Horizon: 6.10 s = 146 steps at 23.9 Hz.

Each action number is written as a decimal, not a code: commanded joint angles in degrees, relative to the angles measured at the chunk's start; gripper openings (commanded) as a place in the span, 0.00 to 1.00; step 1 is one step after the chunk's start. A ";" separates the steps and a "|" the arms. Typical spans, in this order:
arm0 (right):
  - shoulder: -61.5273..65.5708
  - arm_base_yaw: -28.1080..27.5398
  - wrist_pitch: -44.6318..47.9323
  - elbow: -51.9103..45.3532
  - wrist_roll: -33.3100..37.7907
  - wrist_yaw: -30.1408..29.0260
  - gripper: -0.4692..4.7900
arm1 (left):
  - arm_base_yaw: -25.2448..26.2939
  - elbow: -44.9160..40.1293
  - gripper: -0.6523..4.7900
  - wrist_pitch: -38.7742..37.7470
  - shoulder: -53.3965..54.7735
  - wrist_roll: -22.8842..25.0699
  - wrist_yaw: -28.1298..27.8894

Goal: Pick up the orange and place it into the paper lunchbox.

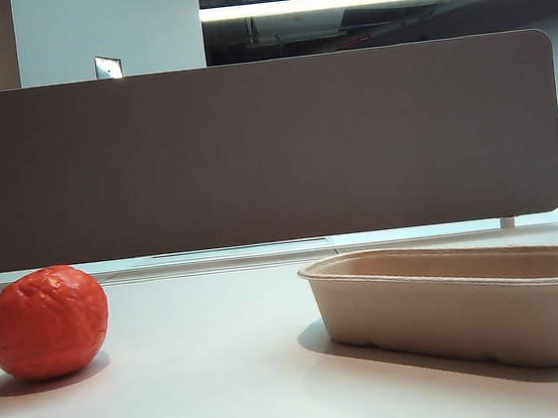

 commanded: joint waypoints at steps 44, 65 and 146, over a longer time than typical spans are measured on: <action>40.26 50.36 -51.23 56.87 5.86 -2.64 0.08 | -24.04 50.10 0.12 -16.37 53.18 -2.93 4.44; 37.00 50.88 -53.24 56.85 6.08 1.09 0.08 | -24.04 39.23 1.00 -23.12 62.38 6.88 7.91; 38.49 50.93 -66.79 56.81 7.45 -1.49 0.08 | -50.47 54.93 0.40 9.92 95.65 0.11 12.59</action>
